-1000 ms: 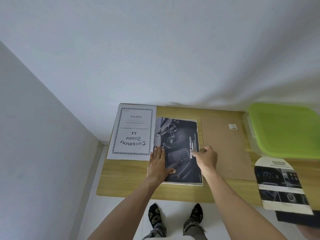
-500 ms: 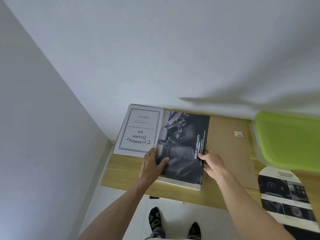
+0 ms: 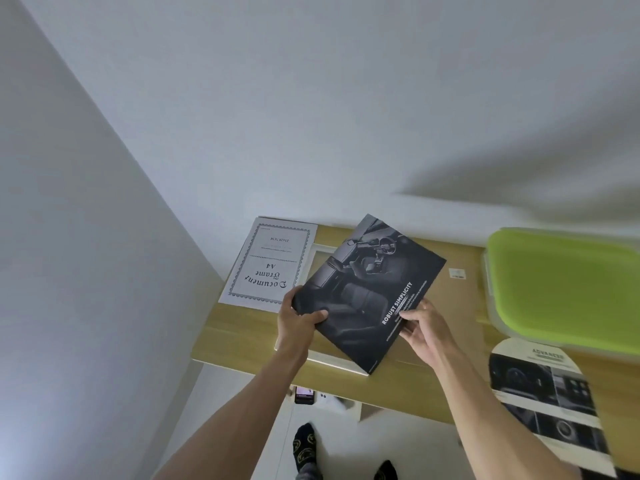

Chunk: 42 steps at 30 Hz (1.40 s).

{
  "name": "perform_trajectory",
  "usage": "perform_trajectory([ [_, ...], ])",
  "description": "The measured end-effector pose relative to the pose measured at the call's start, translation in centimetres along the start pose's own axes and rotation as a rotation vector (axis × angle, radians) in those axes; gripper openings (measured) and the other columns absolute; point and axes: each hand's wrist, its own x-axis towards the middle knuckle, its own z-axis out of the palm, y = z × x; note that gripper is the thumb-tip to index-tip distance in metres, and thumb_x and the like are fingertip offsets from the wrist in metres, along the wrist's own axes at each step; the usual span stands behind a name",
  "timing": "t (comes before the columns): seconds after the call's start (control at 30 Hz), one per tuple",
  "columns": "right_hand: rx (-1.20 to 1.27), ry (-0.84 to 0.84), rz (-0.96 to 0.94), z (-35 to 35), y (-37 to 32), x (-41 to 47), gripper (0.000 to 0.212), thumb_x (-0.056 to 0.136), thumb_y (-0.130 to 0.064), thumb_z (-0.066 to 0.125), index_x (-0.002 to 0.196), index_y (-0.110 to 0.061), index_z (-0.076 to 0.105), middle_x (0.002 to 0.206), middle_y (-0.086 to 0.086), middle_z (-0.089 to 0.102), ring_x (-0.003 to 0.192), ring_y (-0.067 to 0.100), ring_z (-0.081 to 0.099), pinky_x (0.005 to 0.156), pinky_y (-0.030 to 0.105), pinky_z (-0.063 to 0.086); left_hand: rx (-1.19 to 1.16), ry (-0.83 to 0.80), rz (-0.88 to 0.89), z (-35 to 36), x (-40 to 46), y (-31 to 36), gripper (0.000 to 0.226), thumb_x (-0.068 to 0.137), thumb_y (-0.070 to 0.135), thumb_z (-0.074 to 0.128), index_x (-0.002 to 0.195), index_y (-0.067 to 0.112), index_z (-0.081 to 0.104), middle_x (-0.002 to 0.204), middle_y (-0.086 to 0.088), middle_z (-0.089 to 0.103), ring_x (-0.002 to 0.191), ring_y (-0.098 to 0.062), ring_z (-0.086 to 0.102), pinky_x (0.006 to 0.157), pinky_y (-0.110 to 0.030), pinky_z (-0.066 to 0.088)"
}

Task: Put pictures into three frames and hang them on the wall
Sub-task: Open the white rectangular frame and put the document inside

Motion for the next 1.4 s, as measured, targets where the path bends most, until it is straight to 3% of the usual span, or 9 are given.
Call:
perform_trajectory([
  [0.13, 0.030, -0.008, -0.038, -3.7, -2.6, -0.3, 0.032, 0.088, 0.004, 0.057, 0.116, -0.010, 0.053, 0.113, 0.017, 0.063, 0.093, 0.028, 0.065, 0.090, 0.044, 0.053, 0.085, -0.089, 0.034, -0.8, -0.8, 1.0, 0.068, 0.069, -0.009, 0.079, 0.124, 0.022, 0.054, 0.113, -0.005, 0.064, 0.101, -0.024, 0.066, 0.083, -0.041, 0.060],
  [0.27, -0.119, 0.006, -0.052, -7.2, -5.1, -0.9, 0.067, 0.084, -0.015, 0.069, 0.144, -0.023, 0.042, 0.127, 0.015, 0.059, 0.112, 0.033, 0.061, 0.082, 0.044, 0.053, 0.228, -0.216, 0.056, -2.4, -0.9, 1.8, 0.065, 0.071, -0.006, 0.079, 0.124, 0.022, 0.054, 0.114, -0.006, 0.062, 0.105, -0.027, 0.064, 0.079, -0.035, 0.060],
  [0.43, -0.615, -0.117, -0.021, -9.0, -6.8, -2.4, 0.081, 0.071, -0.034, 0.084, 0.140, -0.042, 0.042, 0.125, 0.003, 0.059, 0.104, 0.031, 0.065, 0.083, 0.042, 0.054, 0.359, -0.378, 0.048, -2.4, -0.6, 3.7, 0.074, 0.074, -0.009, 0.075, 0.130, 0.034, 0.052, 0.123, 0.002, 0.056, 0.104, -0.021, 0.062, 0.073, -0.029, 0.060],
  [0.6, -0.655, -0.088, -0.072, -8.9, -5.2, -3.2, 0.061, 0.079, -0.011, 0.081, 0.131, -0.029, 0.055, 0.105, 0.006, 0.076, 0.094, 0.030, 0.074, 0.090, 0.052, 0.057, 0.269, -0.300, -0.026, -1.2, 0.4, 3.9, 0.090, 0.081, 0.001, 0.075, 0.151, 0.028, 0.026, 0.116, -0.003, 0.069, 0.097, -0.022, 0.070, 0.071, -0.030, 0.060],
  [0.77, -0.534, 0.040, -0.109, -9.0, -3.6, -5.0, 0.054, 0.085, -0.004, 0.075, 0.128, -0.029, 0.055, 0.103, 0.010, 0.075, 0.079, 0.023, 0.075, 0.056, 0.027, 0.056, 0.224, -0.266, -0.029, 0.0, -0.3, 2.2, 0.058, 0.080, -0.006, 0.070, 0.133, 0.014, 0.054, 0.105, -0.012, 0.073, 0.090, -0.028, 0.073, 0.077, -0.042, 0.061],
  [1.07, -0.518, 0.251, -0.096, -14.9, -1.7, -8.7, 0.048, 0.086, -0.001, 0.073, 0.124, -0.025, 0.056, 0.105, 0.010, 0.067, 0.071, 0.015, 0.067, 0.045, 0.018, 0.049, 0.454, -0.335, 0.028, 4.5, -1.2, -2.0, 0.024, 0.088, 0.004, 0.067, 0.110, 0.013, 0.064, 0.098, -0.006, 0.071, 0.089, -0.025, 0.071, 0.068, -0.030, 0.059],
  [1.13, -0.532, 0.294, -0.110, -17.3, -1.7, -9.9, 0.050, 0.084, -0.003, 0.076, 0.124, -0.026, 0.057, 0.107, 0.007, 0.069, 0.080, 0.015, 0.069, 0.051, 0.020, 0.052, 0.465, -0.352, 0.006, 6.4, -1.5, -3.0, 0.020, 0.086, 0.003, 0.069, 0.104, 0.011, 0.066, 0.096, -0.009, 0.072, 0.085, -0.026, 0.071, 0.067, -0.032, 0.059],
  [1.3, -0.616, 0.420, -0.126, -23.0, -1.9, -11.1, 0.053, 0.082, -0.006, 0.078, 0.127, -0.024, 0.056, 0.111, 0.006, 0.069, 0.097, 0.021, 0.067, 0.091, 0.040, 0.054, 0.571, -0.431, 0.004, 11.7, -3.0, -5.4, 0.015, 0.080, 0.003, 0.074, 0.090, 0.013, 0.068, 0.086, -0.012, 0.071, 0.077, -0.029, 0.072, 0.072, -0.047, 0.061],
  [1.4, -0.674, 0.452, -0.095, -26.5, -2.5, -11.6, 0.048, 0.086, -0.007, 0.074, 0.126, -0.023, 0.053, 0.104, 0.007, 0.066, 0.088, 0.019, 0.067, 0.073, 0.032, 0.054, 0.667, -0.445, 0.018, 15.4, -4.7, -7.2, 0.016, 0.080, 0.009, 0.076, 0.093, 0.014, 0.067, 0.087, -0.009, 0.071, 0.077, -0.024, 0.071, 0.063, -0.034, 0.058],
])
